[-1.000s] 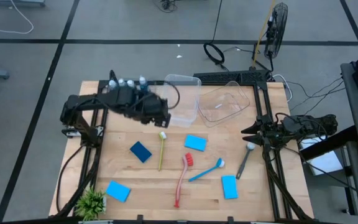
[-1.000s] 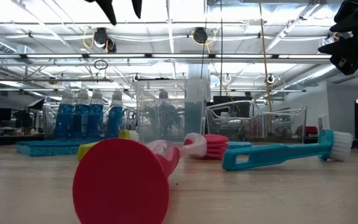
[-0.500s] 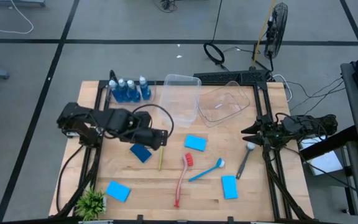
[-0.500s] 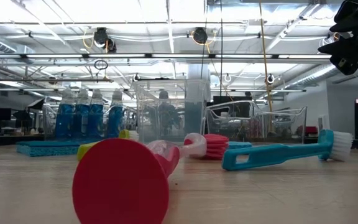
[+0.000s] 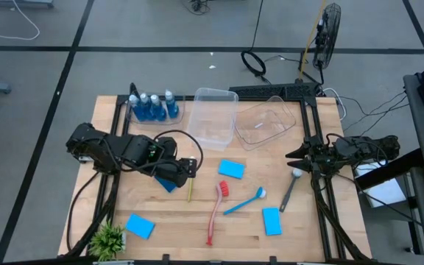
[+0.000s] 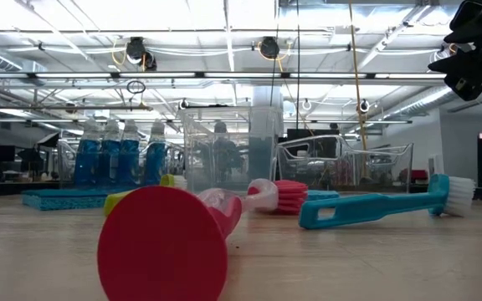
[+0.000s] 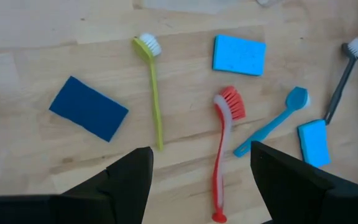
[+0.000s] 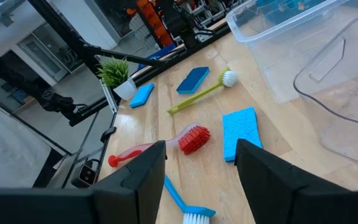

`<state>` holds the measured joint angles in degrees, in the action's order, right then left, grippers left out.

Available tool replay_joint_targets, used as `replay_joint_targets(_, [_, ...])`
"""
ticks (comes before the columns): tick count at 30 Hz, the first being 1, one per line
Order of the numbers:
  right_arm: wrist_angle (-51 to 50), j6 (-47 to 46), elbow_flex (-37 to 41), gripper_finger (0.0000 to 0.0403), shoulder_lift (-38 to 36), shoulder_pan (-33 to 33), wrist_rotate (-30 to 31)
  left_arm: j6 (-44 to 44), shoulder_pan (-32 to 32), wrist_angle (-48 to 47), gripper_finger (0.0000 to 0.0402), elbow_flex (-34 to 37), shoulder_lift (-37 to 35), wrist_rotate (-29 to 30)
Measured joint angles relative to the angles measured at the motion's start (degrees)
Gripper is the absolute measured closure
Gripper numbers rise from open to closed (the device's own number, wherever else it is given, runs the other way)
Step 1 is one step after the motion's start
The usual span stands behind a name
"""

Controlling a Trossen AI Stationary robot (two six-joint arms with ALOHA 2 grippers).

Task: Pick & Place Kitchen Sink Supplies
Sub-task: Put the sponge into the right transparent bin

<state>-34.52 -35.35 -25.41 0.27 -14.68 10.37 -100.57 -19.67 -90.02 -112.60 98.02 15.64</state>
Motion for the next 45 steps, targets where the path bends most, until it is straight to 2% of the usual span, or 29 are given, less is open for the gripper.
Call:
replay_joint_targets(5, [0.0, 0.0, 0.0, 0.0220, 0.0, 0.0, 0.0, 3.9, 0.2, 0.0, 0.0133, 0.0, 0.0, 2.4])
replay_joint_targets(17, [0.0, 0.0, 0.0, 0.0220, 0.0, 0.0, 0.0, 7.8, -0.9, 0.1, 0.0133, 0.3, 1.7, 2.1])
replay_joint_targets(25, [0.1, 0.0, 0.0, 0.0220, 0.0, 0.0, 0.0, 12.2, -0.6, 10.6, 0.0133, 5.4, 4.6, -3.3])
replay_joint_targets(33, [0.1, 0.0, 0.0, 0.0220, 0.0, 0.0, 0.0, 11.4, -1.0, 19.1, 0.0133, 13.1, 5.4, -6.9])
replay_joint_targets(39, [0.1, 0.0, 0.0, 0.0220, 0.0, 0.0, 0.0, 6.0, -1.1, 13.5, 0.0133, 18.2, 5.3, -9.2])
replay_joint_targets(45, [0.1, 0.0, 0.0, 0.0220, 0.0, 0.0, 0.0, 0.4, -1.1, 6.7, 0.0133, 23.8, 5.3, -16.0])
